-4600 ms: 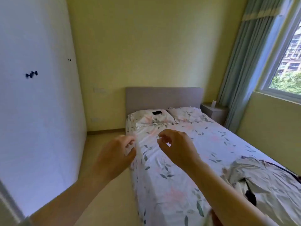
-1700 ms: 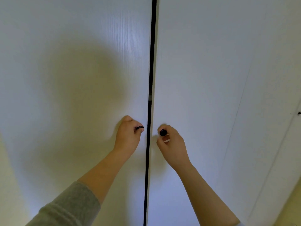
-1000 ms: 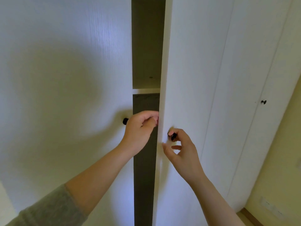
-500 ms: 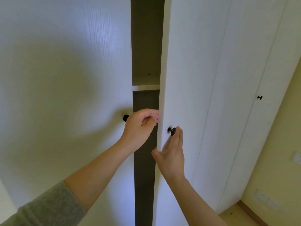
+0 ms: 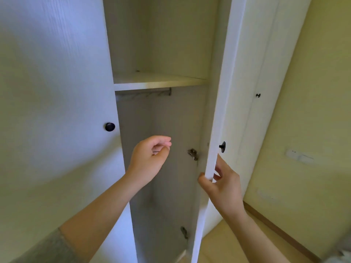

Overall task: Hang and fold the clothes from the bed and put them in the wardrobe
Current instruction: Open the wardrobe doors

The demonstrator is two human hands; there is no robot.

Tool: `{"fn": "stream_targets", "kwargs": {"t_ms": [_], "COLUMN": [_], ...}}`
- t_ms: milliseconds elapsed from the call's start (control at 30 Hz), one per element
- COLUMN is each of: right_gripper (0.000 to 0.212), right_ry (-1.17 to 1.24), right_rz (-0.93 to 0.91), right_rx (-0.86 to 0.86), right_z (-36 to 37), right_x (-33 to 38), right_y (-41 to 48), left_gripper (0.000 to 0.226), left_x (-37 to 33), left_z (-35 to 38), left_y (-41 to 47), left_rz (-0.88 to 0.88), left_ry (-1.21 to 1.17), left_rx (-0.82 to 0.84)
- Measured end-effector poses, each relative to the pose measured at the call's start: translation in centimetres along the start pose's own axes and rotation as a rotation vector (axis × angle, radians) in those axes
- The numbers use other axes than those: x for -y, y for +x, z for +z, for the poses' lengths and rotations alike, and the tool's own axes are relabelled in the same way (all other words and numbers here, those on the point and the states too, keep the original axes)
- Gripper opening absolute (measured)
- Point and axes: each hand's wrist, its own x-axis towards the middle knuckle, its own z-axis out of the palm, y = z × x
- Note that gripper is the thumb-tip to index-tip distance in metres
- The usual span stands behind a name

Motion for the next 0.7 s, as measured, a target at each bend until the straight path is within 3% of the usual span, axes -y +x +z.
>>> {"fn": "stream_targets", "kwargs": {"t_ms": [100,300,700], "right_gripper": [0.031,0.045,0.045], "right_ry": [-0.047,-0.151,-0.242], "right_rz": [0.021,0.12,0.314], "right_rx": [-0.085,-0.27,-0.541], "right_z": [-2.5,-8.3,-19.8], "right_x": [-0.8,-3.2,-8.8], "right_y": [-0.8,-1.6,0.4], "left_gripper": [0.026,0.022,0.022], "left_x": [0.9,0.7,-1.0], "left_z": [2.1,7.3,14.3], "left_y": [-0.2,0.2,-0.1], "left_rz": [-0.048,-0.033,0.014], "left_ry": [-0.042,-0.068,-0.044], "left_rx": [0.045,0.152,0.308]}}
